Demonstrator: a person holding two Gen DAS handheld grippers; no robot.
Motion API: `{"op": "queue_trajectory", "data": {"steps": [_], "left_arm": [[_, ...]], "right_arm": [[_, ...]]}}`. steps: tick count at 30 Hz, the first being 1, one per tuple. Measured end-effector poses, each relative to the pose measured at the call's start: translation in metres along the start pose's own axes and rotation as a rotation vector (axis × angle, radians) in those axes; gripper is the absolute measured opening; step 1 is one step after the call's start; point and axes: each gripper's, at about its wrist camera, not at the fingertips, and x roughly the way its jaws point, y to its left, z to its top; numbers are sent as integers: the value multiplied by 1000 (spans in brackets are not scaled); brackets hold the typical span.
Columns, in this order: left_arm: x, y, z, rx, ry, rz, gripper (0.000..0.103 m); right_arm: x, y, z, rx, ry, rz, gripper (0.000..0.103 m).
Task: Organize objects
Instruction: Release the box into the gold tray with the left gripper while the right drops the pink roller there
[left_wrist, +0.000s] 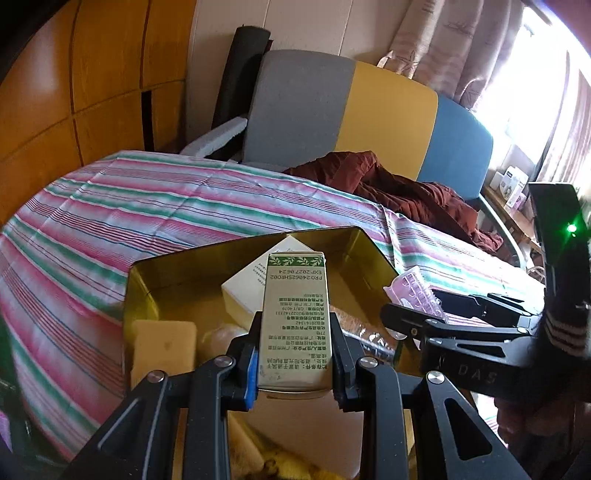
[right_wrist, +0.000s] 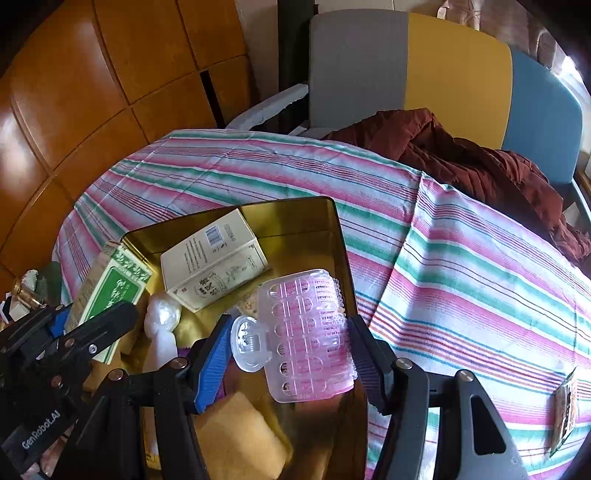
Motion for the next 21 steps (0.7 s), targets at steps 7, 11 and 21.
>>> {"op": "queue_trajectory", "data": {"steps": [7,11,21], "left_arm": [[22,0,7,-10,41,-15,30],[32,4,4,-29,84,-38,29],[25,2,-2,-9,53,22,51]], "right_arm": [[15,9,10,-22,5,-8,63],[18,5,7,-12,15,2,63],[18,-1,8,21,8,-10,63]]}}
